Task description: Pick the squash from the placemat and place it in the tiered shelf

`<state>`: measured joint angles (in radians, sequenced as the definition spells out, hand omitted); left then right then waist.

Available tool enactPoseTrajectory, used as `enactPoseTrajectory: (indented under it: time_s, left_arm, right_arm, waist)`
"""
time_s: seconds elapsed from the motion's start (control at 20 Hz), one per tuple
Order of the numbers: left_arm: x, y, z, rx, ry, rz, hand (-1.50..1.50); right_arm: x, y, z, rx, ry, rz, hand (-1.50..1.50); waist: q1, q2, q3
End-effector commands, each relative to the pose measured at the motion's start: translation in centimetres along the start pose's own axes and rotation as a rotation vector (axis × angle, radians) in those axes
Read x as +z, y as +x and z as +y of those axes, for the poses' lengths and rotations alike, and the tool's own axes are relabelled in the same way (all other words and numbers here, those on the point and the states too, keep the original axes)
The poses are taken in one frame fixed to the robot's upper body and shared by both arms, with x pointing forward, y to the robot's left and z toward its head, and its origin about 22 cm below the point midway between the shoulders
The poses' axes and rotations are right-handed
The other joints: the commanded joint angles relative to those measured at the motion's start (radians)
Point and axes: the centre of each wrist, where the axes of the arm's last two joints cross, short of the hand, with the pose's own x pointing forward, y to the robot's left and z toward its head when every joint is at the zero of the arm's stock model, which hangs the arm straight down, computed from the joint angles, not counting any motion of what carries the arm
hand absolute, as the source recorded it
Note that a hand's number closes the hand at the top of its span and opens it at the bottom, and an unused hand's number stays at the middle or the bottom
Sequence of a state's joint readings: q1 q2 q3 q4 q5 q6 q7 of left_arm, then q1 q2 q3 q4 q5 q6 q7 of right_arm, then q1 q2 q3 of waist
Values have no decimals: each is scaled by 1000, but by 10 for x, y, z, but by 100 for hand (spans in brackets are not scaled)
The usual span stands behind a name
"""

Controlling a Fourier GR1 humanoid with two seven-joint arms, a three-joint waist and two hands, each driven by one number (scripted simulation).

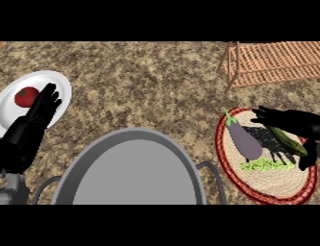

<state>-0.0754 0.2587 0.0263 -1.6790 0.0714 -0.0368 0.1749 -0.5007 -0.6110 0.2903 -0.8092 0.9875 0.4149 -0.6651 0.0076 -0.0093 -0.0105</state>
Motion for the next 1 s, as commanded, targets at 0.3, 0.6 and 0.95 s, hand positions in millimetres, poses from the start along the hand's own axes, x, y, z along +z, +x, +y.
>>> enactPoseTrajectory:
  time_s: [0.3, 0.6, 0.95]
  left_arm:
    - [11, 12, 1, -18, -15, -5, 0]
    - [3, 12, 4, -4, -13, -14, 0]
    - [-1, 21, 4, -3, -2, -6, 0]
  right_arm:
    - [-7, -19, 45, -40, 8, -1, -150]
    - [-20, -14, 55, 48, -187, -27, 150]
    - [-2, -30, 38, 62, -372, -81, 150]
  waist:
    - [12, 12, 12]
    - [8, 13, 12]
    - [1, 11, 12]
